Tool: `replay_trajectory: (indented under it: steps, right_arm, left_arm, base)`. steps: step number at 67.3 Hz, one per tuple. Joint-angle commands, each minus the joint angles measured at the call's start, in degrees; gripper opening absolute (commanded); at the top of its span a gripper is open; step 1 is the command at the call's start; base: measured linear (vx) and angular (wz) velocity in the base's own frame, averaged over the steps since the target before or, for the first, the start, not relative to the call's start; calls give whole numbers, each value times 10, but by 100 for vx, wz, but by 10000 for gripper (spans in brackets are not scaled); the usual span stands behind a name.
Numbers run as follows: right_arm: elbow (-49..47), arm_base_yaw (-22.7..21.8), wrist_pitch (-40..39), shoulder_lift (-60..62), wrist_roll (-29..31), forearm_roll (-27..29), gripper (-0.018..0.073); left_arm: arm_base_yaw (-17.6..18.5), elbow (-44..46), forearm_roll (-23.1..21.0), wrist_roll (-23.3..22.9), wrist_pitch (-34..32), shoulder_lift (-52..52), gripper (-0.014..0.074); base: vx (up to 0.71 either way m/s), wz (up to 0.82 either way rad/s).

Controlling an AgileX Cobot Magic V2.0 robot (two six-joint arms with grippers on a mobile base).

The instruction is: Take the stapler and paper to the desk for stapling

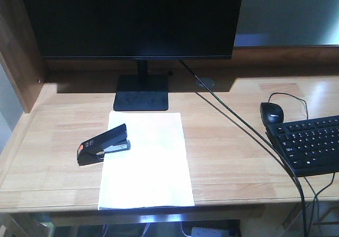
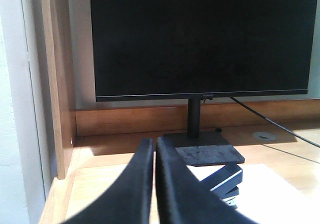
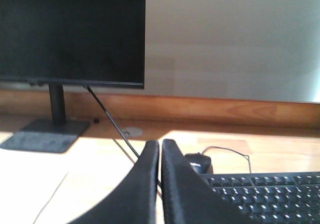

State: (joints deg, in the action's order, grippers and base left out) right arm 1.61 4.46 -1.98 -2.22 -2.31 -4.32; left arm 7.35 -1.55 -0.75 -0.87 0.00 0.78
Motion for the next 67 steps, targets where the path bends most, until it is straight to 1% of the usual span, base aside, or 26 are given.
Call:
replay_trajectory:
  steps: [1, 24, 35, 50, 67]
  right_arm:
    - [1, -4, -50, -6, -1, 2, -9]
    - [2, -4, -47, -5, 6, 1, -9]
    - [2, -4, -34, 39, 9, 1, -9]
    - [2, -4, -12, 36, 8, 1, -9]
    - [2, -4, -8, 36, 9, 1, -9]
  left_arm:
    - [-1, -16, -6, -5, -42, 8, -7]
    - [-1, -16, -6, -5, -42, 8, -7]
    - [-1, -16, -6, -5, -42, 8, -7]
    - [-1, -16, -6, -5, -42, 8, -7]
    - [-1, -16, -6, -5, -42, 8, -7]
  base:
    - [0, 0]
    - [0, 0]
    - [0, 0]
    - [0, 0]
    - [0, 0]
